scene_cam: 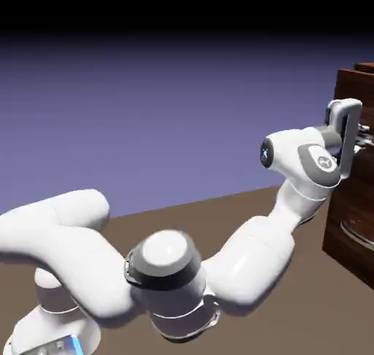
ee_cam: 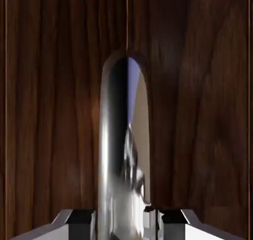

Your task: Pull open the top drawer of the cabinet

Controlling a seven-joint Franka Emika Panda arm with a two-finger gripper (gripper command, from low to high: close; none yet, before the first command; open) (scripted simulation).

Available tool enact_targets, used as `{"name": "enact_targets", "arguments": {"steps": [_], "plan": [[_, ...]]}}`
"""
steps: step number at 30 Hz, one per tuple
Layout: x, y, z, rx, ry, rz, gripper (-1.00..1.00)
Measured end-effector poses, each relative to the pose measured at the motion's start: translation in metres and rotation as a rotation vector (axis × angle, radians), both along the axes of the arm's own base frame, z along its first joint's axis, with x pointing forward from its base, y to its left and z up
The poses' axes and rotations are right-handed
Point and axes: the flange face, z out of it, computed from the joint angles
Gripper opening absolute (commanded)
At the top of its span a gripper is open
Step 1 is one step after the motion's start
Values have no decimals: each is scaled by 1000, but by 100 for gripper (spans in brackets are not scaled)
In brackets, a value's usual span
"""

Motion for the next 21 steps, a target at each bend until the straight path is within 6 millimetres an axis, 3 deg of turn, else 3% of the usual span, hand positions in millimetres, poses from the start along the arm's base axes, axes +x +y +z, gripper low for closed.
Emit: {"name": "enact_targets", "arguments": {"steps": [8, 17, 18, 20, 21], "plan": [[-79, 0, 0, 0, 0, 0, -100], [-183, 0, 0, 1, 0, 0, -100], [-191, 0, 0, 1, 0, 0, 100], [-191, 0, 0, 0, 1, 0, 100], [-203, -1, 0, 1, 1, 0, 100]]}}
